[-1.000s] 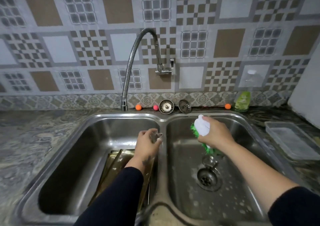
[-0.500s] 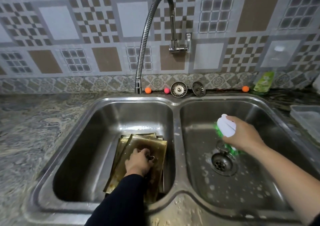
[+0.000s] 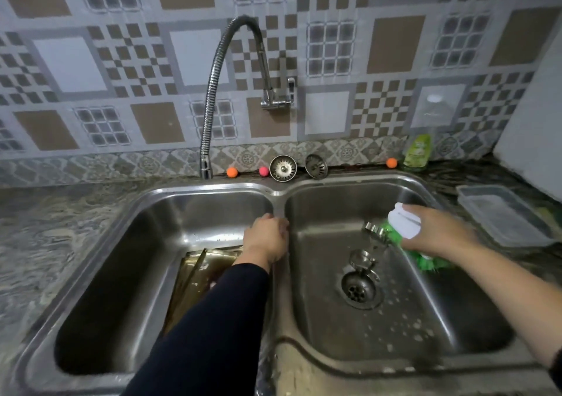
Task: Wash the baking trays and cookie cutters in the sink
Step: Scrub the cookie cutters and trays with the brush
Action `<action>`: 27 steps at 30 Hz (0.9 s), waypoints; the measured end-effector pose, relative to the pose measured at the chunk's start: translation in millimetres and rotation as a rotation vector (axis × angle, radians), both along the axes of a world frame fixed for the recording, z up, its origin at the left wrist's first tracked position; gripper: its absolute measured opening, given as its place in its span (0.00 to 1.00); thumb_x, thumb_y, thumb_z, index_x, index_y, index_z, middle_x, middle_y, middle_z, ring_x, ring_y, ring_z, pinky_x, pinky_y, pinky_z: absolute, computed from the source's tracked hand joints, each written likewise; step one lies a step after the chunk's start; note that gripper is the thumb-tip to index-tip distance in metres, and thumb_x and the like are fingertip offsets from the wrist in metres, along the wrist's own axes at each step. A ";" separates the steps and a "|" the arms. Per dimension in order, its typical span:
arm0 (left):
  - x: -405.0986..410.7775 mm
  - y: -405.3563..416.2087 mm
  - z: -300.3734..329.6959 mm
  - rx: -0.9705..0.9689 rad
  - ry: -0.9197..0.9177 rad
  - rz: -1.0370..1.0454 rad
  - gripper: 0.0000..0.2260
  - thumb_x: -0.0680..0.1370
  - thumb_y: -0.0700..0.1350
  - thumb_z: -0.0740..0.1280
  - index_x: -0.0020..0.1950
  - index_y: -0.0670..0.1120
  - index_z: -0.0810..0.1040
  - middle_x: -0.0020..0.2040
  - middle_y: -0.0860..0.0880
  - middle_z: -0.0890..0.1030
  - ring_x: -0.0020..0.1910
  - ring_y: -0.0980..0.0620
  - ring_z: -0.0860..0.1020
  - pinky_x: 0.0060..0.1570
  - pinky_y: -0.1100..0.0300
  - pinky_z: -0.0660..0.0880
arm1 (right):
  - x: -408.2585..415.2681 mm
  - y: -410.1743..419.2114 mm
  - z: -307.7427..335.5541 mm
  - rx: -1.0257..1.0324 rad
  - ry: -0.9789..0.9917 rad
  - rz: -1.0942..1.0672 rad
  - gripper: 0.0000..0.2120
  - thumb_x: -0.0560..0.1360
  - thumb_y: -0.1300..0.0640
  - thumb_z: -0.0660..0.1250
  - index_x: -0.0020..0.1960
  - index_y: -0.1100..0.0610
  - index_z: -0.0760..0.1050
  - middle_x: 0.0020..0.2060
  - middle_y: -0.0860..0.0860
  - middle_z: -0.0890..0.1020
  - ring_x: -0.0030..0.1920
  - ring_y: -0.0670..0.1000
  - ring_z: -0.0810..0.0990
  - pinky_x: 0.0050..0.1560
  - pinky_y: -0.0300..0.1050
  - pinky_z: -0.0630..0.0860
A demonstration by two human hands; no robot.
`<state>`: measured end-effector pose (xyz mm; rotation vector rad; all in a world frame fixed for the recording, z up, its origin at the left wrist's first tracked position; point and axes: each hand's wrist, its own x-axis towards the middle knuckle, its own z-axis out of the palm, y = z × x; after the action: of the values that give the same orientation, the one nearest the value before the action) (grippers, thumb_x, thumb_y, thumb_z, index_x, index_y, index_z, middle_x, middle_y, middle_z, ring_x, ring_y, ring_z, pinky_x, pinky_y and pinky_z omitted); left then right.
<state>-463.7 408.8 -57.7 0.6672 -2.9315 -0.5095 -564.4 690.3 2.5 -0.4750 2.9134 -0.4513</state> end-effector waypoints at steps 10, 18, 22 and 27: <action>-74.7 93.2 -53.1 0.100 -0.222 -0.165 0.19 0.78 0.50 0.63 0.68 0.52 0.70 0.69 0.48 0.71 0.65 0.46 0.72 0.60 0.51 0.73 | -73.9 106.9 45.3 -0.055 0.081 -0.193 0.37 0.69 0.51 0.72 0.75 0.48 0.62 0.68 0.52 0.74 0.60 0.56 0.76 0.52 0.45 0.72; -123.3 133.6 -117.5 0.231 -0.288 -0.119 0.25 0.76 0.52 0.64 0.72 0.55 0.64 0.70 0.47 0.66 0.66 0.44 0.71 0.64 0.51 0.71 | -141.9 142.4 -5.2 -0.053 0.021 -0.223 0.38 0.70 0.50 0.71 0.76 0.47 0.59 0.68 0.53 0.72 0.66 0.56 0.72 0.59 0.47 0.72; -150.8 142.7 -138.9 0.162 -0.332 -0.106 0.28 0.76 0.53 0.66 0.75 0.54 0.60 0.75 0.44 0.61 0.71 0.40 0.65 0.68 0.50 0.66 | -161.3 144.7 -33.7 -0.049 -0.018 -0.166 0.38 0.73 0.50 0.69 0.77 0.46 0.53 0.73 0.50 0.66 0.68 0.58 0.69 0.56 0.48 0.71; -169.0 150.4 -156.1 0.109 -0.375 -0.116 0.30 0.77 0.53 0.65 0.77 0.58 0.56 0.70 0.44 0.66 0.68 0.41 0.69 0.64 0.52 0.69 | -168.2 146.5 -44.7 -0.043 0.002 -0.155 0.39 0.73 0.51 0.70 0.76 0.45 0.51 0.72 0.50 0.66 0.65 0.59 0.71 0.54 0.49 0.74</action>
<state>-632.7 559.2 -213.8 0.6717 -3.3294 -0.6193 -732.6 836.8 -42.1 -0.2556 2.9596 -0.5354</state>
